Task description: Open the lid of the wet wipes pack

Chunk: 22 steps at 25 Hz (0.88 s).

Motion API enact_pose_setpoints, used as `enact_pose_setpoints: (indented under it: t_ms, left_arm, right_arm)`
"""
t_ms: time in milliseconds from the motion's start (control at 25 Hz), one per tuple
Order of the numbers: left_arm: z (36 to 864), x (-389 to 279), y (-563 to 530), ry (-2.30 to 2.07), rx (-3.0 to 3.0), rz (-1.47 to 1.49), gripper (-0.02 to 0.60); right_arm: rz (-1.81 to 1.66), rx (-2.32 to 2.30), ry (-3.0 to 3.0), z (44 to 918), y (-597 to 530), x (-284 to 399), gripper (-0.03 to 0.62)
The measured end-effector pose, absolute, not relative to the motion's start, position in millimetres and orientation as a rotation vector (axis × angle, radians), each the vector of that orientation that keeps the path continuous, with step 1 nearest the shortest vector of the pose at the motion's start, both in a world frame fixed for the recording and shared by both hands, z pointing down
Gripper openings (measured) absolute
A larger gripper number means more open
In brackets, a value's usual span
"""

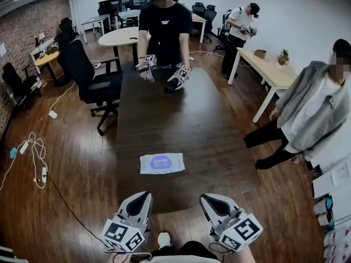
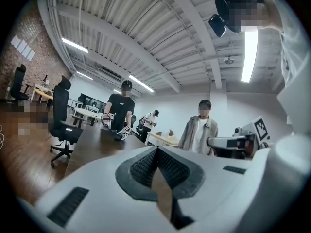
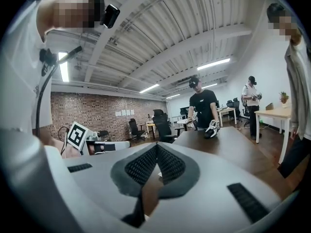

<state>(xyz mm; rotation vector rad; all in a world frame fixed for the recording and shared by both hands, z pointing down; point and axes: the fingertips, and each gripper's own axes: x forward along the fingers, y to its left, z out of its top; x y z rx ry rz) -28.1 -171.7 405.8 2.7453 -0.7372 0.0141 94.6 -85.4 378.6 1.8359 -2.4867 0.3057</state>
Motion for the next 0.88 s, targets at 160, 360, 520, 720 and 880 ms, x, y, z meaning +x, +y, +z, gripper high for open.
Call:
enact_pose_setpoints:
  t_ms: [160, 360, 520, 720, 880]
  left_arm:
    - [421.3, -21.2, -207.1, -0.723, 2.733, 0.062, 0.001]
    - [446.3, -13.7, -242.3, -0.768, 2.670, 0.104, 0.000]
    - [474.3, 0.3, -276.6, -0.852, 2.643, 0.136, 0.000]
    - [526.5, 24.4, -318.8, -0.944, 2.555, 0.242, 0.000]
    - [577.0, 43.2, -344.3, -1.026, 2.447, 0.356, 0.000]
  right_arm:
    - [0.300, 1.752, -2.515, 393.9, -136.5, 87.0, 0.005]
    - [0.315, 1.624, -2.551, 420.8, -193.7, 86.3, 0.005]
    - [0.348, 1.490, -2.555, 462.3, -240.1, 94.9, 0.005]
    - [0.337, 1.276, -2.454, 536.1, -301.5, 107.6, 0.005]
    - [0.261, 1.044, -2.376, 590.8, -341.0, 110.5, 0.016]
